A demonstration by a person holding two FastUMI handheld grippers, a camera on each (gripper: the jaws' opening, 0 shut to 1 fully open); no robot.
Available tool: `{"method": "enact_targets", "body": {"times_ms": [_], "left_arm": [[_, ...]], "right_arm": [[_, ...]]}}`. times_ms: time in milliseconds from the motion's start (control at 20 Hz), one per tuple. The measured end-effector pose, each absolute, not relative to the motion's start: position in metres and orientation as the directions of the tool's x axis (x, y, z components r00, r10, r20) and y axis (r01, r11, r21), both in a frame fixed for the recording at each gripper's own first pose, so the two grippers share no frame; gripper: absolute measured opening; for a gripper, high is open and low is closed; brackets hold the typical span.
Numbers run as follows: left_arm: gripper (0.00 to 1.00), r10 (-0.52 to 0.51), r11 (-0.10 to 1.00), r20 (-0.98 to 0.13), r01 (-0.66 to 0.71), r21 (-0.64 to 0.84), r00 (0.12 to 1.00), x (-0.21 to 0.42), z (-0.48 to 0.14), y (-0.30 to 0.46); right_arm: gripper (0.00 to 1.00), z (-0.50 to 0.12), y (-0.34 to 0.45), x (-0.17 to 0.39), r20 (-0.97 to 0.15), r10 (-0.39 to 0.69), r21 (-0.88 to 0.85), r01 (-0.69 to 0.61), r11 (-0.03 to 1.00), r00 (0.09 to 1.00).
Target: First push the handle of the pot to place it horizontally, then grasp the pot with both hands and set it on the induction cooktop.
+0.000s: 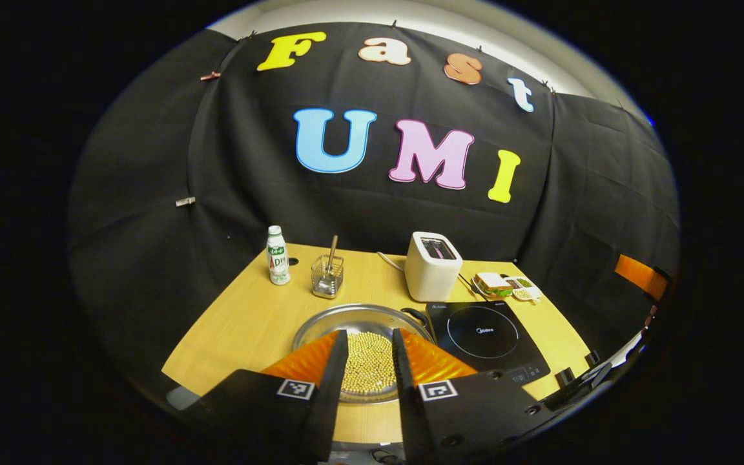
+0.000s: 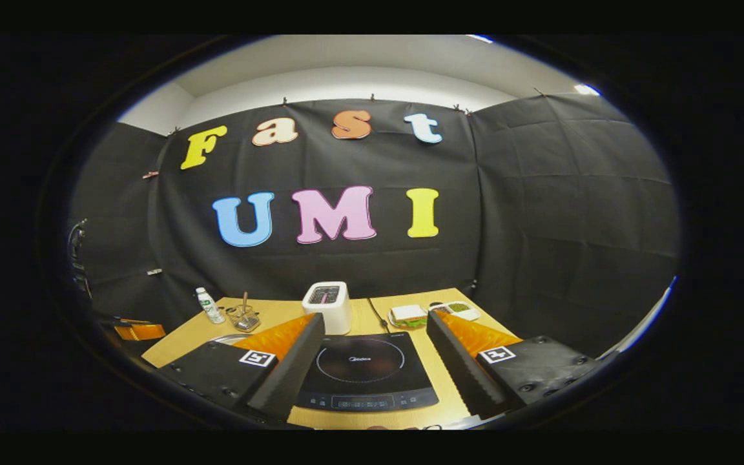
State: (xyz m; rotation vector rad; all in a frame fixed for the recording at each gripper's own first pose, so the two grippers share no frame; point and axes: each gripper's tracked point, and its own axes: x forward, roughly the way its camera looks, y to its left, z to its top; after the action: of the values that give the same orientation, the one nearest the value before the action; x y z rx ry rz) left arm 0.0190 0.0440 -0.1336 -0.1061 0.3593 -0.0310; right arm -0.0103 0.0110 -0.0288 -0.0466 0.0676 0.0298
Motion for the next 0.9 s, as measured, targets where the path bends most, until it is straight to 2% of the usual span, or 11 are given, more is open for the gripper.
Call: {"method": "enact_targets", "body": {"times_ms": [50, 100, 350, 500, 650, 900], "left_arm": [[0.29, -0.052, 0.993, -0.369, 0.008, -0.119, 0.928, 0.018, -0.140, 0.047], [0.31, -0.060, 0.992, -0.388, 0.010, -0.128, 0.920, 0.016, -0.149, 0.050], [0.06, -0.090, 0.991, -0.454, 0.036, -0.126, 0.886, 0.011, -0.178, 0.060], [0.05, -0.171, 0.981, -0.487, 0.104, -0.162, 0.857, 0.005, -0.197, 0.052], [0.05, -0.205, 0.979, -0.528, 0.176, -0.106, 0.824, 0.001, -0.220, 0.057], [0.05, -0.254, 0.966, -0.608, 0.225, -0.125, 0.753, -0.001, -0.259, 0.063]], "right_arm": [[0.99, -0.031, 0.011, -0.010, -0.072, 0.028, -0.051, -0.032, 0.998, 0.997], [0.98, -0.033, 0.011, -0.010, -0.077, 0.029, -0.056, -0.034, 0.998, 0.997], [0.99, -0.041, 0.020, -0.008, -0.099, 0.050, -0.089, -0.059, 0.994, 0.994], [0.98, -0.047, 0.032, -0.006, -0.119, 0.080, -0.098, -0.092, 0.991, 0.990], [0.98, -0.055, 0.045, -0.004, -0.148, 0.105, -0.088, -0.119, 0.989, 0.983], [0.98, -0.063, 0.064, 0.005, -0.193, 0.146, -0.073, -0.163, 0.984, 0.970]]}}
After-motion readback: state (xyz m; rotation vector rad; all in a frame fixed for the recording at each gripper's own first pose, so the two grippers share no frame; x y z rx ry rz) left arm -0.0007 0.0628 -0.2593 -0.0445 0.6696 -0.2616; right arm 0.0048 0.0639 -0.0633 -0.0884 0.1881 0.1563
